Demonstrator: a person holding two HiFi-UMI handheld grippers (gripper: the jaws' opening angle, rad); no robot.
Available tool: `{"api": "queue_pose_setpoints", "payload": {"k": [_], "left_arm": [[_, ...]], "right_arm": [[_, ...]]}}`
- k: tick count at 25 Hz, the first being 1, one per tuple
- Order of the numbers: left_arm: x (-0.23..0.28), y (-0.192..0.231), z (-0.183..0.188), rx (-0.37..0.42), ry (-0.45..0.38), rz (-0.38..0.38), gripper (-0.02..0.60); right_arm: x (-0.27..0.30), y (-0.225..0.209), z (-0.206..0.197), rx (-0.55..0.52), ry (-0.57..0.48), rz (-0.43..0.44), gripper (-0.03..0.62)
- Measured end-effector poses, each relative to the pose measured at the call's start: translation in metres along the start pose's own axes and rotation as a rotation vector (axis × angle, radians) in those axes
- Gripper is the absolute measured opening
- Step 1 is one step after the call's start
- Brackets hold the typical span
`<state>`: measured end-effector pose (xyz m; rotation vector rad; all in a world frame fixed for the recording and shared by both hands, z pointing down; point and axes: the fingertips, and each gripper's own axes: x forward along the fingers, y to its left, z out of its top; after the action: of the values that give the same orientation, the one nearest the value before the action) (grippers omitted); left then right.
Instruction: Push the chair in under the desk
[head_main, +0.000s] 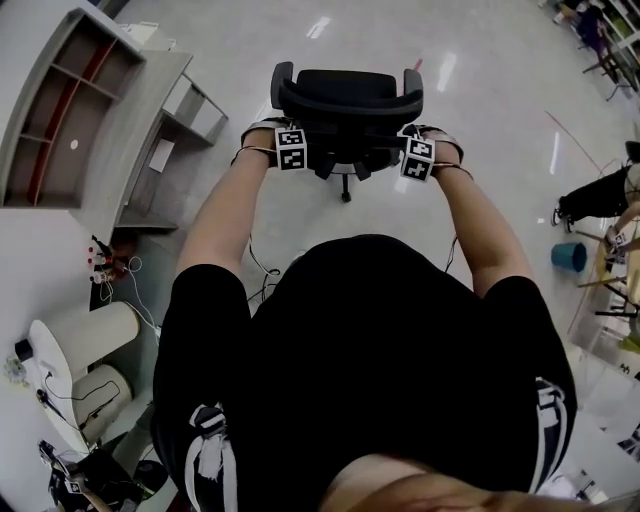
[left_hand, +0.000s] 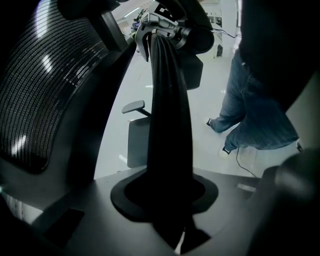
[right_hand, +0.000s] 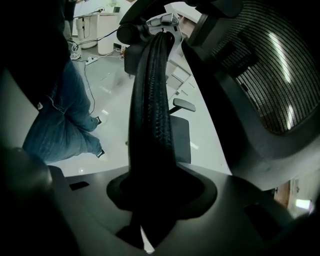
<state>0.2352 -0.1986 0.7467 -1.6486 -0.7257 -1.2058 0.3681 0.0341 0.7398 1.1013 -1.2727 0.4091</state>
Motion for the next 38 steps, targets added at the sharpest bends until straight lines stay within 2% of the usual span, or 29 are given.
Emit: {"api": "queue_pose_setpoints", "payload": {"k": [15,27,38], "left_arm": [[-0.050,-0.095,-0.166,-0.285,0.104,0.026,0.109],[-0.090,-0.178,-0.257,-0.519,0.189,0.054,0.104],[-0.127,-0.260,-0.313,-0.724,0.263,0.077,0.098]], "right_arm": [[0.023,-0.003,0.188,-0.255,-0.120,0.013,0.124],[0.028,0.008,0.320,-0.460,-0.217,0.037,0.124],[0.022,0.036,0.427,-0.660,-0.313,0.065,0.124]]}}
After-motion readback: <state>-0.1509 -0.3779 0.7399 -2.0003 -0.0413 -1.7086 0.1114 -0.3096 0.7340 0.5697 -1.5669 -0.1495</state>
